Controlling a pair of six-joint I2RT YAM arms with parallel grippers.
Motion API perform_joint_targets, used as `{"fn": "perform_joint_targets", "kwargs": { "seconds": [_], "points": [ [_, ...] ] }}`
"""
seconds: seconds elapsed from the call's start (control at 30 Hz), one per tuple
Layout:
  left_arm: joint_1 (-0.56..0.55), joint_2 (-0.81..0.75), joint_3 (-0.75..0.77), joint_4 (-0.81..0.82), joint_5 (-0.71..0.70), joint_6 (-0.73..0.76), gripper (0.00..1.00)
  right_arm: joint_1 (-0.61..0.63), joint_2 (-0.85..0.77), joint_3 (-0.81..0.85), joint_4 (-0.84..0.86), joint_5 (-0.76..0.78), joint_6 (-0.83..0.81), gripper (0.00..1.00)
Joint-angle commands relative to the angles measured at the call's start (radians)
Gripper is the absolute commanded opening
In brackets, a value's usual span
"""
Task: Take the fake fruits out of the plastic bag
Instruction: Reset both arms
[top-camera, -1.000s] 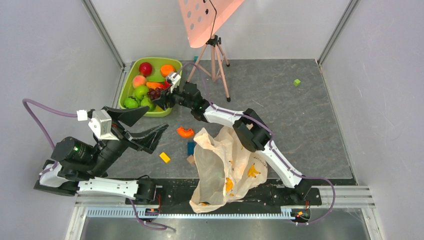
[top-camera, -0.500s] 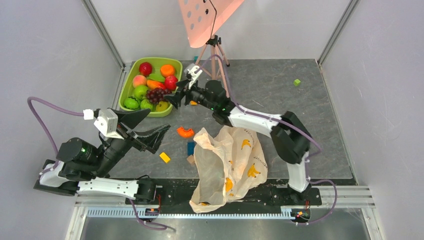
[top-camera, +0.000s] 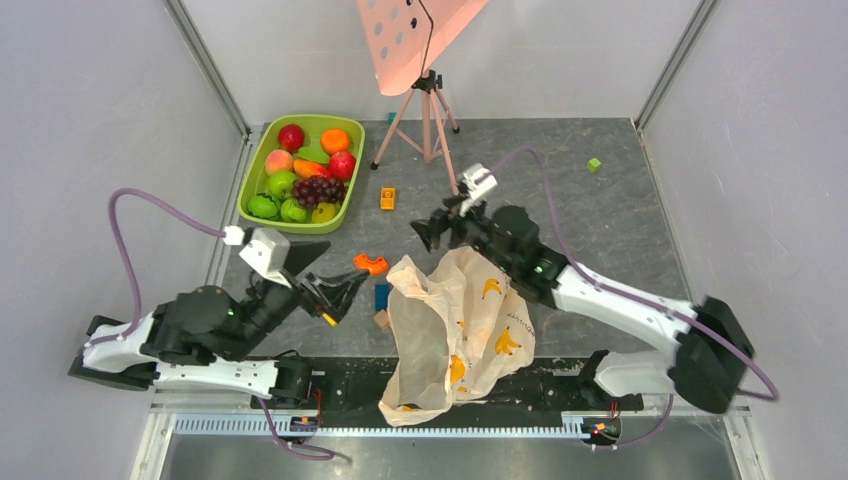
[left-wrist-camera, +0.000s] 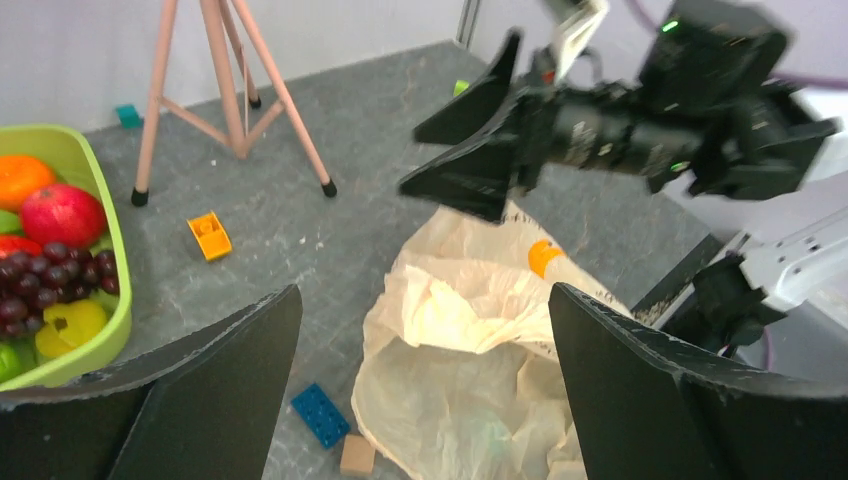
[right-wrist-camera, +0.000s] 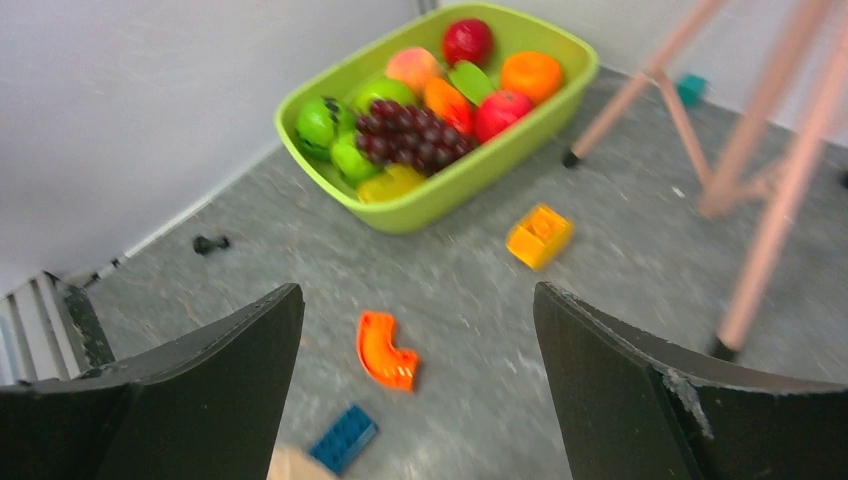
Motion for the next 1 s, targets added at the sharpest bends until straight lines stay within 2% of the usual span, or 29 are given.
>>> {"fn": "perform_joint_targets", "kwargs": {
  "seconds": [0.0, 0.2, 0.33, 0.4, 0.47, 0.57, 0.63, 0.67, 0.73, 0.97],
  "points": [
    [0.001, 0.022, -0.059, -0.056, -0.029, -0.163, 1.0, -0.001, -0.194, -0.116, -0.195, 0.143, 0.012, 0.89],
    [0.0, 0.028, -0.15, -0.111, -0.057, -0.303, 1.0, 0.0, -0.431, -0.251, -0.456, 0.325, 0.084, 0.91],
    [0.013, 0.075, -0.188, -0.092, -0.053, -0.332, 1.0, -0.001, -0.555, -0.345, -0.494, 0.338, 0.132, 0.92],
    [0.072, 0.112, -0.194, -0.062, -0.006, -0.316, 1.0, 0.0, -0.589, -0.378, -0.506, 0.333, 0.153, 0.92],
    [0.23, 0.144, -0.208, -0.008, 0.17, -0.28, 1.0, -0.001, -0.607, -0.394, -0.516, 0.321, 0.166, 0.92],
    [0.593, 0.174, -0.25, 0.095, 0.526, -0.269, 1.0, -0.001, -0.611, -0.407, -0.516, 0.298, 0.172, 0.92],
    [0.777, 0.204, -0.255, 0.132, 0.651, -0.273, 1.0, -0.001, -0.606, -0.405, -0.519, 0.291, 0.168, 0.92],
    [0.835, 0.225, -0.25, 0.132, 0.689, -0.278, 1.0, -0.001, -0.605, -0.404, -0.519, 0.288, 0.164, 0.92],
    [0.933, 0.259, -0.248, 0.126, 0.713, -0.293, 1.0, -0.001, -0.602, -0.405, -0.522, 0.286, 0.153, 0.92],
    [1.096, 0.285, -0.332, 0.101, 0.591, -0.394, 1.0, -0.001, -0.61, -0.43, -0.526, 0.269, 0.144, 0.93]
  ]
}}
